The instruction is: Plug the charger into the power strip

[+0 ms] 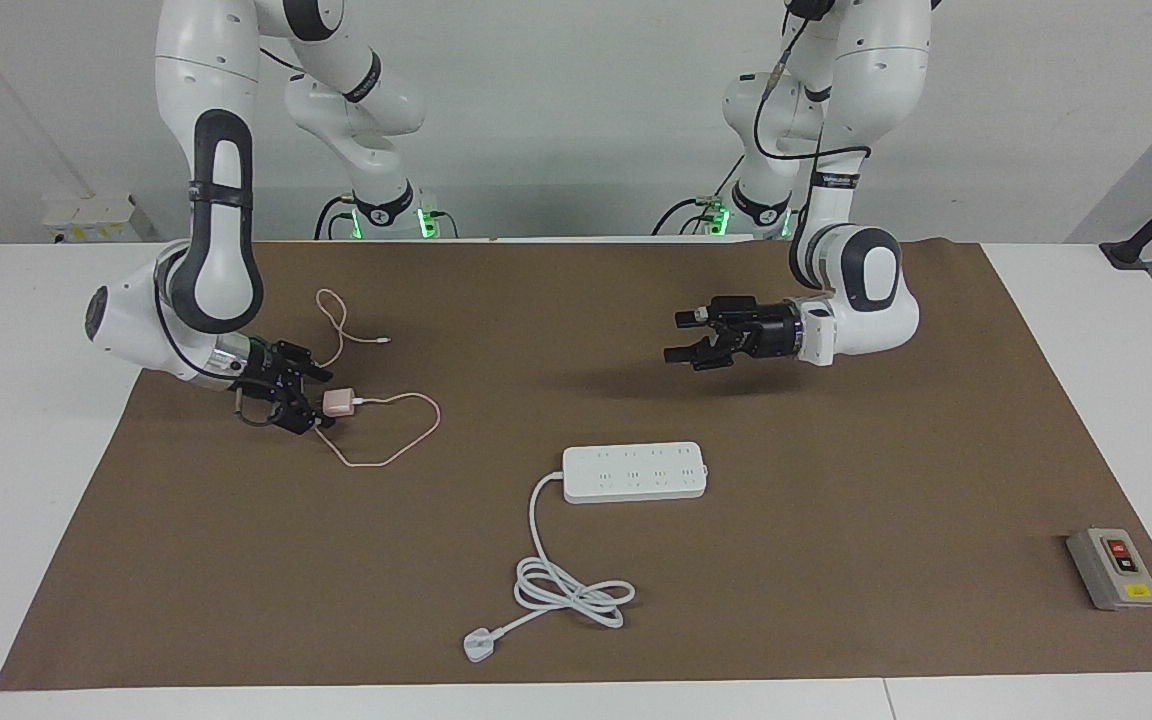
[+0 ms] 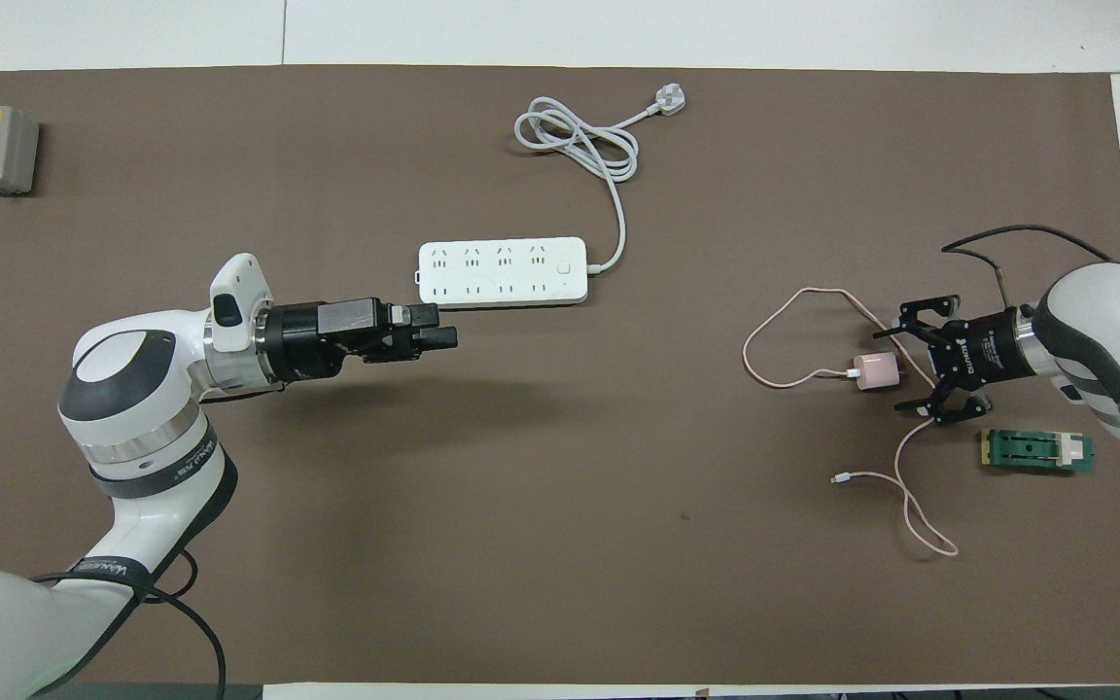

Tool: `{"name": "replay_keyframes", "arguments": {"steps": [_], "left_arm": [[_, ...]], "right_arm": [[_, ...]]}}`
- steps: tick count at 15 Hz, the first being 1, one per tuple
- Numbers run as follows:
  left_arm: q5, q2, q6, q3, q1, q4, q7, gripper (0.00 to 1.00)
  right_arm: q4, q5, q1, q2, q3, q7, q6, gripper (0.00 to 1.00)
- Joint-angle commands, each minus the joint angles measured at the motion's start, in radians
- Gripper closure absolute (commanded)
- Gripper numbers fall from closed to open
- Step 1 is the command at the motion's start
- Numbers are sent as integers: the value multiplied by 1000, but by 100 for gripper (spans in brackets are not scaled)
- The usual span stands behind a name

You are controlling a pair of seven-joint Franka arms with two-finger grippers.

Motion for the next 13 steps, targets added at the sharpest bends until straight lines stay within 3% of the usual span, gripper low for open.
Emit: {"name": "replay_keyframes", "arguments": {"steps": [1, 3, 4, 6, 9, 10, 13], "left_arm": [[-50, 20, 28, 15, -41, 15, 53, 0], [-58, 20, 43, 14, -46, 15, 71, 0], [-80, 20, 43, 14, -67, 15, 76, 0], [-92, 20, 46, 14, -75, 18, 76, 0], [-100, 32, 95, 14, -98, 38, 79, 0], [-116, 32, 108, 14, -106, 38, 84, 0], [-115, 34, 115, 17, -106, 36, 87, 0]], "right_arm": [[-25, 28, -11, 0, 5, -51, 37, 0], [-25, 28, -11, 0, 5, -52, 37, 0], [-25, 28, -11, 0, 5, -52, 37, 10], [-27, 32, -13, 0, 5, -52, 34, 47], [-25, 38, -11, -2, 5, -51, 31, 78], [-24, 38, -11, -2, 6, -51, 30, 83], [30, 60, -8, -2, 6, -33, -38, 83]]}}
